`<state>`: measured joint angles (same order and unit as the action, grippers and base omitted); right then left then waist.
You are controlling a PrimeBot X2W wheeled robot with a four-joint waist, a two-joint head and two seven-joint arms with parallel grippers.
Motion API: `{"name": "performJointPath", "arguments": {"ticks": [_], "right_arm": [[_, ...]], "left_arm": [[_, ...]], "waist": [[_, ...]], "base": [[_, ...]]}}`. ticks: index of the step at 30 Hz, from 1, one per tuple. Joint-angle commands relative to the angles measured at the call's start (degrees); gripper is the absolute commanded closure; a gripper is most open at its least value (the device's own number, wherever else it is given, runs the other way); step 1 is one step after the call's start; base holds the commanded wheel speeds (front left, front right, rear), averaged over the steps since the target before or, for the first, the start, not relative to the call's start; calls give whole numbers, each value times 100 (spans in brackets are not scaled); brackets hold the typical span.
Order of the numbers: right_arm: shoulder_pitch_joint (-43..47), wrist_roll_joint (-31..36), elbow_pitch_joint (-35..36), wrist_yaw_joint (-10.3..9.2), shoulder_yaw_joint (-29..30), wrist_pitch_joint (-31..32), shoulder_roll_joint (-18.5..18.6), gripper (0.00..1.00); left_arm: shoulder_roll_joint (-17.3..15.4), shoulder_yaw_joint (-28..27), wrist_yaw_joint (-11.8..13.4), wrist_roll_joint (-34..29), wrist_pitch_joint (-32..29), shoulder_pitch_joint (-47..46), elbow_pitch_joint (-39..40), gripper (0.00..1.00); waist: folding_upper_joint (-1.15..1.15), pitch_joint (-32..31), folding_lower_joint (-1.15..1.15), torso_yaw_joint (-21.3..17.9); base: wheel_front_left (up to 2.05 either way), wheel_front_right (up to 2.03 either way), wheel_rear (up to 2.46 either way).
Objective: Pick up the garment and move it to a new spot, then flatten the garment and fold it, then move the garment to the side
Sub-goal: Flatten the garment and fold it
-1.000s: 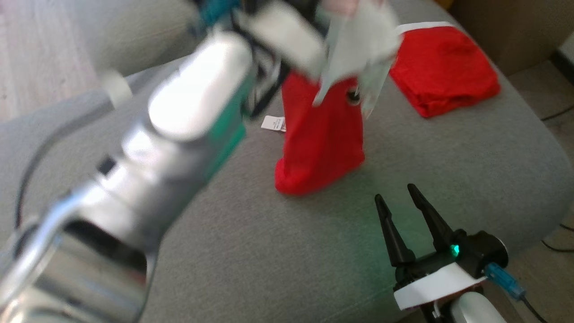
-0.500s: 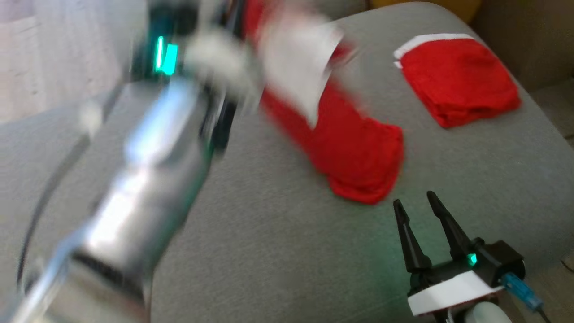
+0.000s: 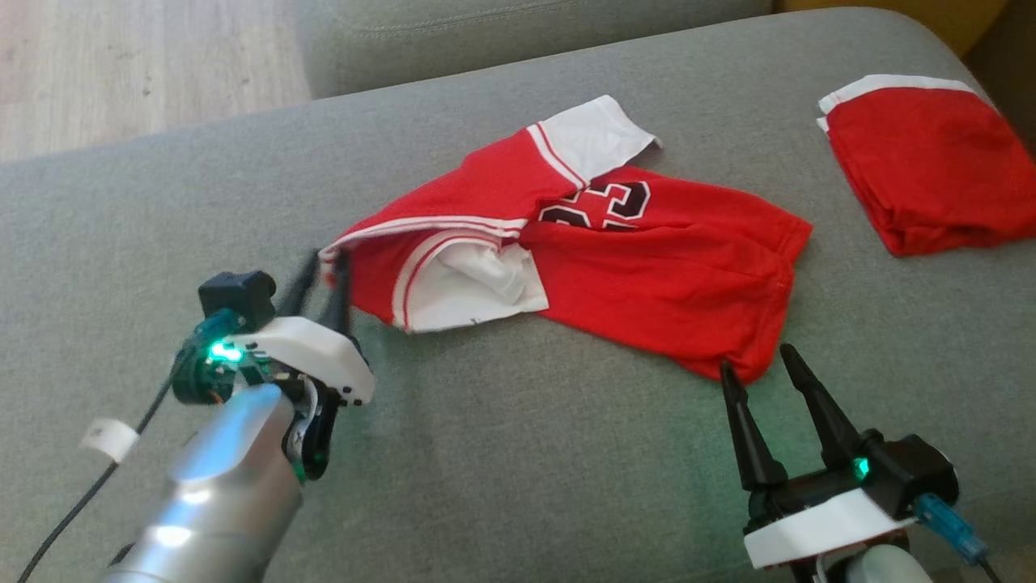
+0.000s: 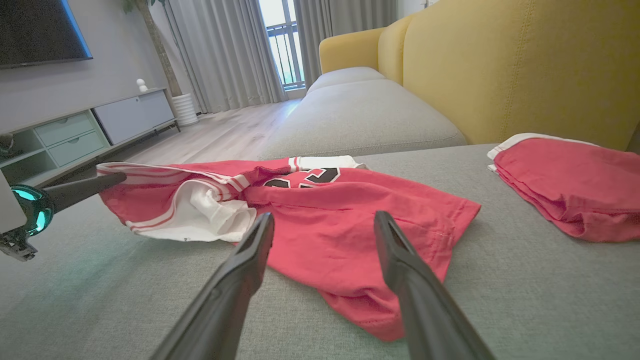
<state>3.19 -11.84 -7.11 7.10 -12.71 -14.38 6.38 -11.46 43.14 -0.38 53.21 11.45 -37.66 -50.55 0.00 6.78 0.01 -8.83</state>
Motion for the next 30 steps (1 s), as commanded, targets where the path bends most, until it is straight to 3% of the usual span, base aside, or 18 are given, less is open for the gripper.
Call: {"name": "performJointPath", "arguments": {"ticks": [1, 5, 8, 10, 12, 17, 25, 30], "right_arm": [[-102, 50, 199, 39, -137, -62, 118, 0], [-81, 45, 215, 39, -130, -62, 161, 0], [-76, 51, 239, 39, -108, -62, 184, 0], [-94, 55, 250, 39, -111, -62, 194, 0], [-123, 57, 264, 39, -112, -62, 200, 0], [-188, 53, 257, 39, -147, -62, 215, 0], [-378, 16, 239, 39, -253, -62, 256, 0], [-474, 5, 243, 39, -278, -62, 232, 0]], "left_arm": [[-280, -81, 180, -268, 188, -265, 224, 0], [-483, 158, 871, -1115, 339, -177, 690, 0], [-579, 316, 1405, -1962, 350, 2, 1547, 0], [-577, 486, 1637, -2448, 352, 199, 2062, 0], [-501, 712, 1714, -2807, 352, 350, 2442, 0], [-239, 1170, 1541, -3131, 353, 496, 2509, 0], [472, 1557, 1036, -3346, 354, -111, 1330, 0], [693, 1496, 784, -3191, 259, -479, 557, 0]], "waist": [[0, 17, -1, 38], [0, 53, -1, 75], [0, 143, -1, 112], [0, 215, -1, 122], [0, 291, -1, 123], [0, 404, -1, 112], [0, 633, -1, -88], [0, 824, -1, -232]], "base": [[0, 0, 0], [0, 0, 0], [0, 0, 0], [0, 0, 0], [0, 0, 0], [0, 0, 0], [0, 0, 0], [0, 0, 0]]}}
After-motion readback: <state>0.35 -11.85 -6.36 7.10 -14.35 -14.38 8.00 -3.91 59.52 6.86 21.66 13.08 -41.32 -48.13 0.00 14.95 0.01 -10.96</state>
